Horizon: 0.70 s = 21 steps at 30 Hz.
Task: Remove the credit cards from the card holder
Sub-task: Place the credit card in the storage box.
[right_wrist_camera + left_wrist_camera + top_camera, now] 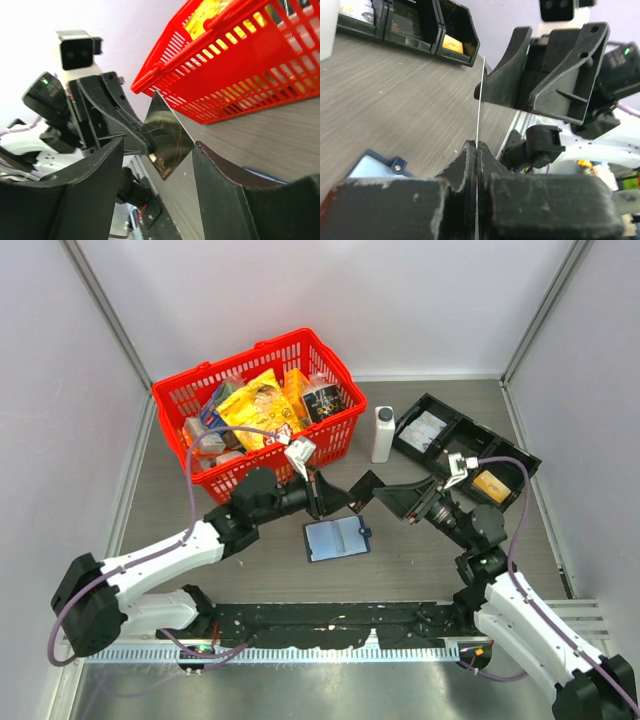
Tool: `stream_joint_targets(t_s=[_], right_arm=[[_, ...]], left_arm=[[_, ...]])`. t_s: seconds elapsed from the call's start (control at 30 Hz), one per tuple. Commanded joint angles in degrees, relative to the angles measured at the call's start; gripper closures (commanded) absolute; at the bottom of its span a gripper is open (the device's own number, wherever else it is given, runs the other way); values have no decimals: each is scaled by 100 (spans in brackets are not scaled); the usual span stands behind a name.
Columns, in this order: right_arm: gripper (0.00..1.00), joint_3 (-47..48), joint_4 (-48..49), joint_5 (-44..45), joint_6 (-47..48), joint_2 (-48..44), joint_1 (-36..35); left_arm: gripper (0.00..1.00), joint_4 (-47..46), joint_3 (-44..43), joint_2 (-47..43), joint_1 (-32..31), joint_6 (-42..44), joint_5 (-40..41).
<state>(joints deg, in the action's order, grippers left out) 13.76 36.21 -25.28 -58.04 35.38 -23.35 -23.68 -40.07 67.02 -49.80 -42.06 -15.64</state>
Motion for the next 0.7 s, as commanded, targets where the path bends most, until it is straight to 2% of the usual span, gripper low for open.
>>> stream_joint_targets(t_s=[0.0,0.07,0.13,0.27,0.5,0.67], right_arm=[[37,1108,-2027,-302,2161,-390,-20],[37,1522,-3062,-539,2960,-409,-20],[37,1944,-3722,-863,3568,-321,-11],[37,2534,-4542,-1435,4361,-93,-11],[37,2895,-4754,-2937,5056,338,-11],[37,2948,-4632,-3404,5154,540,-134]], left_arm=[[100,2347,-807,-462,67,1743,-580],[100,3217,-1019,-541,67,2209,-895],[100,3606,-1169,-602,67,2622,-1186],[100,4572,-1520,-691,58,3422,-1582],[100,5540,-2320,-436,67,4487,-2136],[100,5673,-2601,-295,67,4751,-2479]])
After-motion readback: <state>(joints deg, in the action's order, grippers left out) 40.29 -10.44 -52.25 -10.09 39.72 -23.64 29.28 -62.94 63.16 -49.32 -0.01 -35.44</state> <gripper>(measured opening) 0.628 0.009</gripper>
